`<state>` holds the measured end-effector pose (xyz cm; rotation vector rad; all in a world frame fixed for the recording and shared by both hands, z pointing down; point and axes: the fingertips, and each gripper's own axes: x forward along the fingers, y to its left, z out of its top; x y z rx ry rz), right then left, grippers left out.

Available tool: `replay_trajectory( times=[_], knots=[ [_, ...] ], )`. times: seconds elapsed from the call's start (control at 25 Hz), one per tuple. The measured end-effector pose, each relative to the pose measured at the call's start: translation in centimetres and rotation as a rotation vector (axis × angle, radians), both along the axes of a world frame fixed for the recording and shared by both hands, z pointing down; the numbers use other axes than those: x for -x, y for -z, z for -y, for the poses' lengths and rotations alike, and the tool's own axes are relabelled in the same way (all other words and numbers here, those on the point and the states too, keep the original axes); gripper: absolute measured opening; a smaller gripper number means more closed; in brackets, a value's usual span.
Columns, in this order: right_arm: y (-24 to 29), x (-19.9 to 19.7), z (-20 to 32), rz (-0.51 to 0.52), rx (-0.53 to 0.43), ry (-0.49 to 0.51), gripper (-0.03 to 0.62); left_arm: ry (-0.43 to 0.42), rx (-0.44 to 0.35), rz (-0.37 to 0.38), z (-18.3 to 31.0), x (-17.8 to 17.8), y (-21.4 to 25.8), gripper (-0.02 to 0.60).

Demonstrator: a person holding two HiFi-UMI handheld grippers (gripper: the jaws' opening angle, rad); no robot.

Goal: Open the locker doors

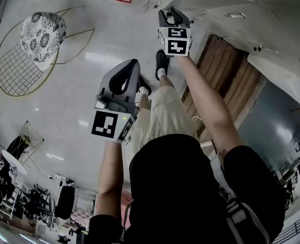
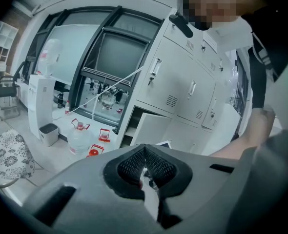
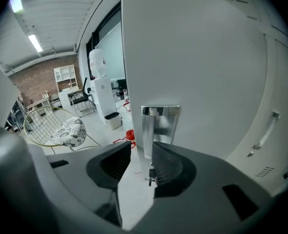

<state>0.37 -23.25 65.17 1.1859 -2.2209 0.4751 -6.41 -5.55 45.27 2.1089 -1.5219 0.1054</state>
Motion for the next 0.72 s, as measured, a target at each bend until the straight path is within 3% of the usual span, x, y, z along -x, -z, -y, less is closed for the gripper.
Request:
replay_trajectory(
  times=[0.72],
  knots=[
    [-0.1,-3.6,-4.0,-0.022,-0.013,-0.093,0.117,-0.154,-0.002,-0.017,-4.2,-2.2,0.5,0.015]
  ],
)
